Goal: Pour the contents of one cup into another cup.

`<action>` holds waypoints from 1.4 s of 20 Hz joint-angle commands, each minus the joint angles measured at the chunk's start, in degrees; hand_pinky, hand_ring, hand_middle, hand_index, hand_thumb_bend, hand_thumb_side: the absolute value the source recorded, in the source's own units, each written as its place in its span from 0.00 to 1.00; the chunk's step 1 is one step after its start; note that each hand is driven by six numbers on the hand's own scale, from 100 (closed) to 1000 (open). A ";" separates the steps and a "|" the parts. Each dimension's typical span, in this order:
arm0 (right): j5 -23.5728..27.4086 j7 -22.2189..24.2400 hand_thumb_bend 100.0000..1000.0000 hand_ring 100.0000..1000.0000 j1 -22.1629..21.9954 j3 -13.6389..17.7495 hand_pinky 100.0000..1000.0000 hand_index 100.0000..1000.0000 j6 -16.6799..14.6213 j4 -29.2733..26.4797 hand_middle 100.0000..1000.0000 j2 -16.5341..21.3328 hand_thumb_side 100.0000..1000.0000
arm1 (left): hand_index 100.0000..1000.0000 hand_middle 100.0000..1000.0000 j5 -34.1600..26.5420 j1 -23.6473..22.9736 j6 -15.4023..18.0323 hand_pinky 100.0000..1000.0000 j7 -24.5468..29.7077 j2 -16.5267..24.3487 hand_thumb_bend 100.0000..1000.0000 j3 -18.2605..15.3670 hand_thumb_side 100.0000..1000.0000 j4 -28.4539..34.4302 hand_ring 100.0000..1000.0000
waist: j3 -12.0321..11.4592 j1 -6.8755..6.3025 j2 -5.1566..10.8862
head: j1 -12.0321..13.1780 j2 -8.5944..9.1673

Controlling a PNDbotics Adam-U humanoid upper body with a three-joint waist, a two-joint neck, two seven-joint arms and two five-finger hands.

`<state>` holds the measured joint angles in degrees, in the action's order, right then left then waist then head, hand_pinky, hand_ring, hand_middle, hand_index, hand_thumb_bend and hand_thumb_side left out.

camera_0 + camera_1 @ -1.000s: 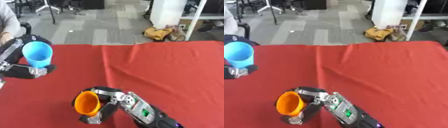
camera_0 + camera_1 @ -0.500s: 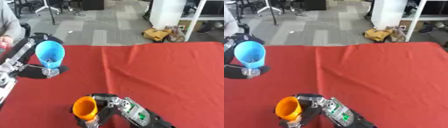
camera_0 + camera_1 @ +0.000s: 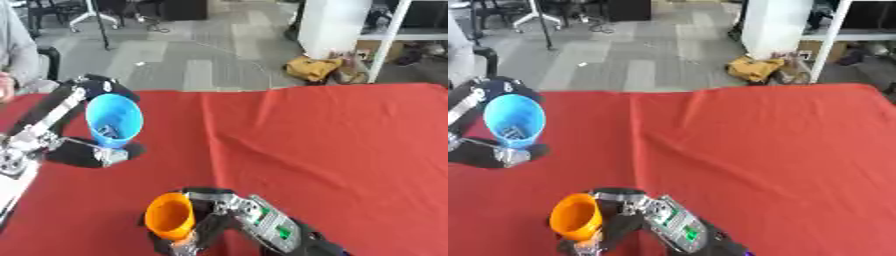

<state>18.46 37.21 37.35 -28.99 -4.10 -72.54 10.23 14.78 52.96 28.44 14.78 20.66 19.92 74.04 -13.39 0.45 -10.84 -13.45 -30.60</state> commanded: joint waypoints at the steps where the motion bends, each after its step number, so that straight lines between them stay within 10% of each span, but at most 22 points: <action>1: 0.48 -0.01 0.13 0.46 1.20 0.27 0.66 0.73 0.05 -1.26 0.51 0.11 0.00 | 0.68 0.41 3.27 1.40 2.12 0.33 0.31 0.73 0.51 0.01 0.00 1.54 0.37 | 0.04 -0.32 0.89 | 0.03 0.61; 28: -0.09 1.22 0.13 0.46 1.21 1.22 0.66 0.73 -0.74 0.13 0.51 0.10 0.00 | 0.68 0.33 27.01 1.07 7.29 0.28 -10.15 0.09 0.54 2.86 0.00 7.23 0.27 | -0.22 -0.34 1.07 | -0.19 0.39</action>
<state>18.43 38.27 37.39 -28.28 -4.63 -72.07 10.23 40.69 52.97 35.70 5.50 19.63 23.03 79.98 -13.51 0.42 -10.84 -13.57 -30.60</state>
